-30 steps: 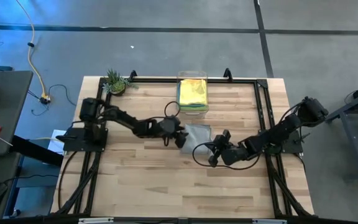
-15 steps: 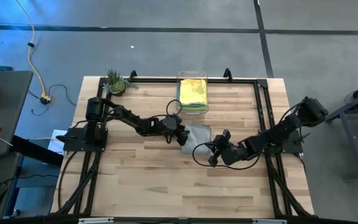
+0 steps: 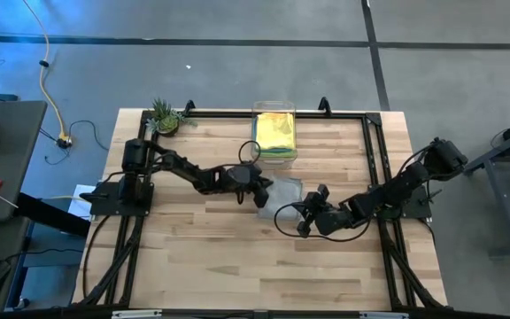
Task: Fold microfiber towels
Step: Fold the gray microfiber cloth
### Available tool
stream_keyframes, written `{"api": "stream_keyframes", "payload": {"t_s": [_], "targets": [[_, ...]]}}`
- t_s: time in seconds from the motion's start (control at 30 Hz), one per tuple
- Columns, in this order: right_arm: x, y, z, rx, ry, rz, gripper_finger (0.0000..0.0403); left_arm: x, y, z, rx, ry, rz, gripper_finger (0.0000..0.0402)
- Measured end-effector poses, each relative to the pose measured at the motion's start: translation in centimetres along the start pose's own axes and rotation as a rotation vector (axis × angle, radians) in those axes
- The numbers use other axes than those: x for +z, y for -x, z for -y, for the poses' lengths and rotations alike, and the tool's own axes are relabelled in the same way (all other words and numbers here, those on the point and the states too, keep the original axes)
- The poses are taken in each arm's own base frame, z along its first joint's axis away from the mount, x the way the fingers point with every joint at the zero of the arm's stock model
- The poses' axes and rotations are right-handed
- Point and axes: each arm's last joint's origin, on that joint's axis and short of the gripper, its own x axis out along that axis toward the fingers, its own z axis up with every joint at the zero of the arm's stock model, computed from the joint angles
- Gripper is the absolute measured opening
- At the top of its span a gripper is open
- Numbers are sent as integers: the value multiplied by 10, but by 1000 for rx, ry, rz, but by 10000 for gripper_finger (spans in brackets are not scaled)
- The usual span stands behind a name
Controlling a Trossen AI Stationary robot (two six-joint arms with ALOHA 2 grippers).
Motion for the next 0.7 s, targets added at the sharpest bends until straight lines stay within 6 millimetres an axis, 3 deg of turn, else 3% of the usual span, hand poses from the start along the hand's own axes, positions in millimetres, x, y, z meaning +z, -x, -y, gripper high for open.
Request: {"api": "stream_keyframes", "payload": {"t_s": [0.3, 0.57, 0.7], "targets": [[-1, 0, 1, -6, 0, -6, 0, -2, 4, 8, -27, -35, -27, 15], [-1, 0, 1, -1, 2, -14, 0, -24, 14, 38, -74, -85, -96, 7], [-2, 0, 1, 8, 4, -25, 0, -30, 17, 45, -71, -70, -104, 21]]}}
